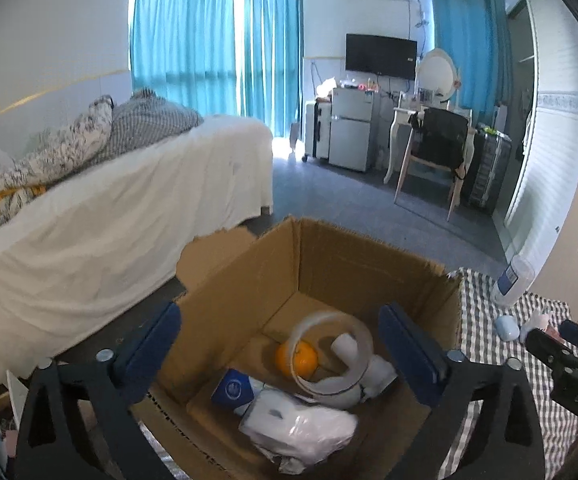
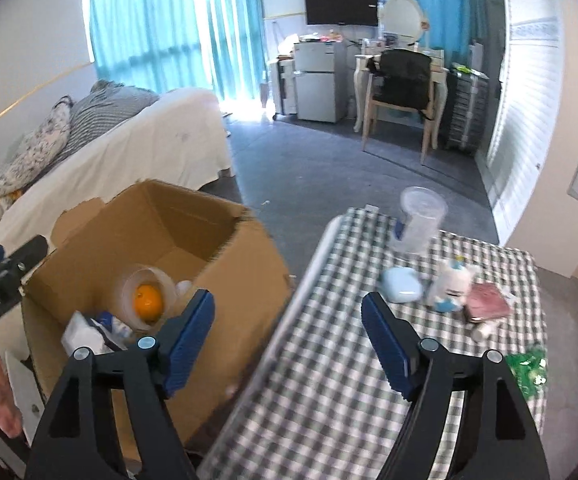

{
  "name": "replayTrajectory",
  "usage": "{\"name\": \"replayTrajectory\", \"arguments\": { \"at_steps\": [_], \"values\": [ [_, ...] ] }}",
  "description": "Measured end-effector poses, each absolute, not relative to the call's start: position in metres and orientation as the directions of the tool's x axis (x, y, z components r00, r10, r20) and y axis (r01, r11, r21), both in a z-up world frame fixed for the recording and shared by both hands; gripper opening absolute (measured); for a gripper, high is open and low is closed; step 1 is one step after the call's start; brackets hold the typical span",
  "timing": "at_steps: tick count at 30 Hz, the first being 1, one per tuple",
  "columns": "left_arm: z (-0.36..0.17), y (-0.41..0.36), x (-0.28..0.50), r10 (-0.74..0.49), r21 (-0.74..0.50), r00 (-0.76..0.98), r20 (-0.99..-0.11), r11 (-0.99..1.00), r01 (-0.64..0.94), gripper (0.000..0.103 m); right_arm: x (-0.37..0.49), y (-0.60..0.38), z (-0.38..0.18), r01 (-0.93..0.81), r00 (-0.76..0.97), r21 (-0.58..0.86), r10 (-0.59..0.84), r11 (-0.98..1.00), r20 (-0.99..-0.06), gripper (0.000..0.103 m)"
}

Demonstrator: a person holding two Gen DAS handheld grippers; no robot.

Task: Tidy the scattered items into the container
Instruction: 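Open the left gripper over the box to drop the tape roll, then move both grippers back over the table and grasp the white bear plush with the left gripper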

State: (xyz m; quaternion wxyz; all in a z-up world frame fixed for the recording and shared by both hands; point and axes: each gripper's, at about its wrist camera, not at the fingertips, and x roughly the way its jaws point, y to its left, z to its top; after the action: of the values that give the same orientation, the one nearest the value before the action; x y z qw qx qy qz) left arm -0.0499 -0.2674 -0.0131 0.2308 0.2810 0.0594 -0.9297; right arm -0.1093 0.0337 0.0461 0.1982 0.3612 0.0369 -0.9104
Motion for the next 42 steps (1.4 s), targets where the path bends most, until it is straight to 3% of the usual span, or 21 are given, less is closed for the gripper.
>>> {"name": "replayTrajectory", "arguments": {
  "at_steps": [15,23,42],
  "values": [
    [-0.001,-0.17,-0.091,-0.267,-0.002,-0.795,-0.544,-0.948,0.32,0.103,-0.117,0.182,0.059,0.193,-0.732,0.1,-0.211,-0.976,-0.648,0.08],
    [-0.01,-0.104,-0.13,-0.172,0.02,-0.81,-0.561,-0.981,0.194,0.103,-0.128,0.24,0.054,0.092,-0.749,0.02,-0.083,-0.996,-0.657,0.091],
    [-0.095,0.014,-0.219,-0.016,0.042,-0.774,-0.634,-0.999,-0.014,0.103,-0.158,0.301,-0.002,0.077,-0.694,0.031,-0.076,-0.997,-0.716,0.093]
  ]
}}
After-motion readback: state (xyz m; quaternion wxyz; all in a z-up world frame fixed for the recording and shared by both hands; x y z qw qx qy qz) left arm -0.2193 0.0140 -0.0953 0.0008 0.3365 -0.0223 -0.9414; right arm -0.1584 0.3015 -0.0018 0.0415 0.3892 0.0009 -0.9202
